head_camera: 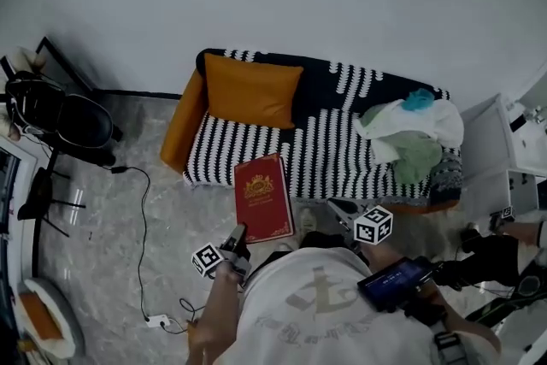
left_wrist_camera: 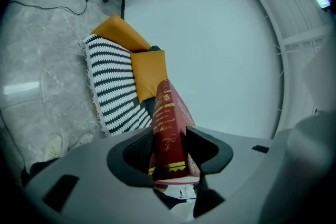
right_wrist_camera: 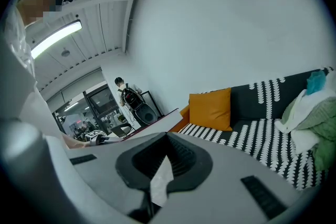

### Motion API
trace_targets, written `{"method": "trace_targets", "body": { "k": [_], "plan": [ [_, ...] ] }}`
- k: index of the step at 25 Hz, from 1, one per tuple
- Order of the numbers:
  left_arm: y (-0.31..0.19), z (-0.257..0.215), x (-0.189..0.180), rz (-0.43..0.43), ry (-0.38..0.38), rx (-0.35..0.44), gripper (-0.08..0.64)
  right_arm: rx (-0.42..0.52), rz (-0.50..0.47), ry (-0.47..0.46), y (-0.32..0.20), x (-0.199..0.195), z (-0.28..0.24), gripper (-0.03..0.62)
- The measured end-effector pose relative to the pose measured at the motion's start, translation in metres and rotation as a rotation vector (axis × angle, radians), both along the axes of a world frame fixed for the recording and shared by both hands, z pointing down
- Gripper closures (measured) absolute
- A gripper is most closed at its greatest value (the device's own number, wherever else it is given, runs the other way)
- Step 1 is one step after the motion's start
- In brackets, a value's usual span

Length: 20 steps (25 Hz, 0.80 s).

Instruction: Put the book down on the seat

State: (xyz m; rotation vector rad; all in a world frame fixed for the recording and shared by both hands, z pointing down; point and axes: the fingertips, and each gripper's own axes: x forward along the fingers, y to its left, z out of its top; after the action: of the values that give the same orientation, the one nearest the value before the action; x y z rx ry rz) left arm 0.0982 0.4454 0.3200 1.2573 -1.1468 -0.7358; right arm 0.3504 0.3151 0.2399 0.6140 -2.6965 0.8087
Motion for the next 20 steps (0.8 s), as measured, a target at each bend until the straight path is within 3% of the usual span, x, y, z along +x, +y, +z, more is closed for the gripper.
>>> {"method": "trace_targets", "body": {
  "k": [11,20],
  "plan": [
    [0.013,0.006,-0.036,-0.111,-0.024,-0.024,0.356,-0.028,-0.129,0.001,-0.018,-0.055,0.010,0.577],
    [-0.018,0.003,-0.056,-0.133,-0.046,-0.048,0.356,-0.050,-0.196,-0.010,-0.057,-0.094,0.014,0.578]
  ]
}}
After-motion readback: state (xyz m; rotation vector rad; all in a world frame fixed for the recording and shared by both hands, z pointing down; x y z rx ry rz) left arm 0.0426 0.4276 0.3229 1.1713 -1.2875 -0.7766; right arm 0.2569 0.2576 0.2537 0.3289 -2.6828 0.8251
